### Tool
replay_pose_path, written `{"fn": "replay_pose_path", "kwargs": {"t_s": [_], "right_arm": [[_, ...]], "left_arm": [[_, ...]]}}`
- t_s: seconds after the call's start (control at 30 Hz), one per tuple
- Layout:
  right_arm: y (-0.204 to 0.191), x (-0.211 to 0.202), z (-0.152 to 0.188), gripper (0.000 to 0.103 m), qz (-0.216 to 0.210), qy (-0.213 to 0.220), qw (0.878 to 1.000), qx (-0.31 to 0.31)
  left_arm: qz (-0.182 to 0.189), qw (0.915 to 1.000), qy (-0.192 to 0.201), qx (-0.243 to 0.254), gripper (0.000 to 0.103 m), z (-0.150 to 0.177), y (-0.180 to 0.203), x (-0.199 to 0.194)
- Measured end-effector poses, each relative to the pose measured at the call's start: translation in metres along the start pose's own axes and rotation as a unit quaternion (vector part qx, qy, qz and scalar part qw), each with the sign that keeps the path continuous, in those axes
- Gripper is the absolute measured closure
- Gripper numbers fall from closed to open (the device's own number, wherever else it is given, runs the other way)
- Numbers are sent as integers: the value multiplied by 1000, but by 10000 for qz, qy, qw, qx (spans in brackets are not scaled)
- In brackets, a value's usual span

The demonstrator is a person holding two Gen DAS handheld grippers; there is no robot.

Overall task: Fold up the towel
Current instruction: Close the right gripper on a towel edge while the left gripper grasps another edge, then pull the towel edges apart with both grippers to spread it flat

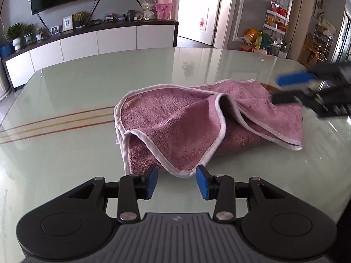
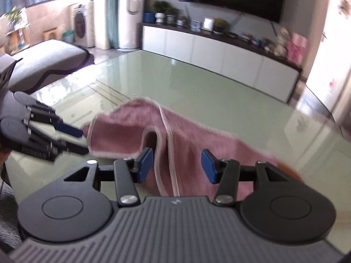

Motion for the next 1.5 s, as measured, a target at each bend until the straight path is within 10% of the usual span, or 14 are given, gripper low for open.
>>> {"fn": "replay_pose_path", "kwargs": {"t_s": [0.5, 0.73, 1.0, 1.5], "right_arm": [[7, 167, -76, 56, -1595, -1474, 9726, -826], [4, 181, -73, 79, -1945, -1876, 9579, -967], [7, 173, -77, 98, -1462, -1842, 9717, -238], [86, 32, -97, 100, 234, -456, 9981, 335]], "left_arm": [[464, 9950, -36, -888, 56, -8, -12, 21], [573, 9942, -67, -910, 58, -10, -12, 28], [497, 9945, -101, -919, 95, -12, -12, 34], [145, 9962, 459, -723, 97, -38, -29, -19]]}}
Point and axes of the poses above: each gripper's, at about its wrist camera, not at the fingertips, and x roughly the way its jaws point, y to its right, z to its underside, the point moved 2 cm from there along x, roughly the way its jaws point, and after that the axes turned 10 degrees about -z, right-handed, at the moved point
